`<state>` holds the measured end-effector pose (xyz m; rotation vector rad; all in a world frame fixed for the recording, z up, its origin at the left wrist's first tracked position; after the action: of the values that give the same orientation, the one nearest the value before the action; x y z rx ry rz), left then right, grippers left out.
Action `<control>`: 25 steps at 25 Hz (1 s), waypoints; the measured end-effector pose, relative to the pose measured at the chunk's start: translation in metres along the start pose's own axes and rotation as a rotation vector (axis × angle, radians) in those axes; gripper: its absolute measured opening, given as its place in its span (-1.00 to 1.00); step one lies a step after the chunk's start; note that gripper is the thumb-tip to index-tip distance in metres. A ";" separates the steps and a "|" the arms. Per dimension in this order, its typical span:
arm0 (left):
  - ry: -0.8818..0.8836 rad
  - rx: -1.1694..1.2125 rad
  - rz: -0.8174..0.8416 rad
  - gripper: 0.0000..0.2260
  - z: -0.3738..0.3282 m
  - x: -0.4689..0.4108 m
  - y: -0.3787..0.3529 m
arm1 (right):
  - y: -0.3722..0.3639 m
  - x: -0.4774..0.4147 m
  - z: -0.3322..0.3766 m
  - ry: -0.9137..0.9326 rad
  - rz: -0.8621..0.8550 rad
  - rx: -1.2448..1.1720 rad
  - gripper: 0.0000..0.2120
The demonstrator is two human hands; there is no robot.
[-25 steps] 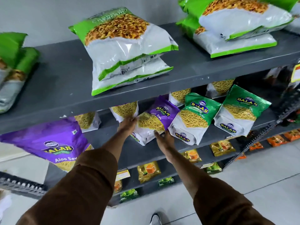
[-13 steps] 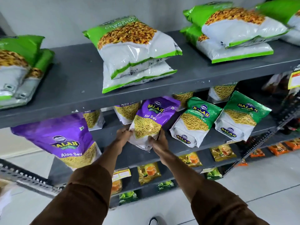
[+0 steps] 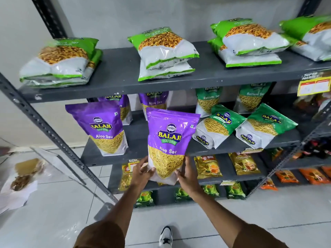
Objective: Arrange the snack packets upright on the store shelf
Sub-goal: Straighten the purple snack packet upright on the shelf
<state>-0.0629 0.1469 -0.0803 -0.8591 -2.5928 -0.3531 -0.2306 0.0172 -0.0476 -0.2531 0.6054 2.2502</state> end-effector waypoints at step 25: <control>-0.064 -0.057 -0.063 -0.36 -0.070 -0.138 -0.015 | -0.046 -0.148 -0.063 -0.088 0.107 0.001 -0.37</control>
<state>0.0500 0.0393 -0.0789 -0.8225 -2.6855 -0.4253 -0.0973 -0.0822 -0.0648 -0.1224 0.5854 2.3499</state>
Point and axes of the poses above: each hand's wrist, its own x-axis away from the middle knuckle, its own y-axis out of the back of the hand, z = x × y, the point moved 6 cm from there along -x, towards the middle knuckle, and after that the axes turned 15 degrees about y, right-handed, at the moved point
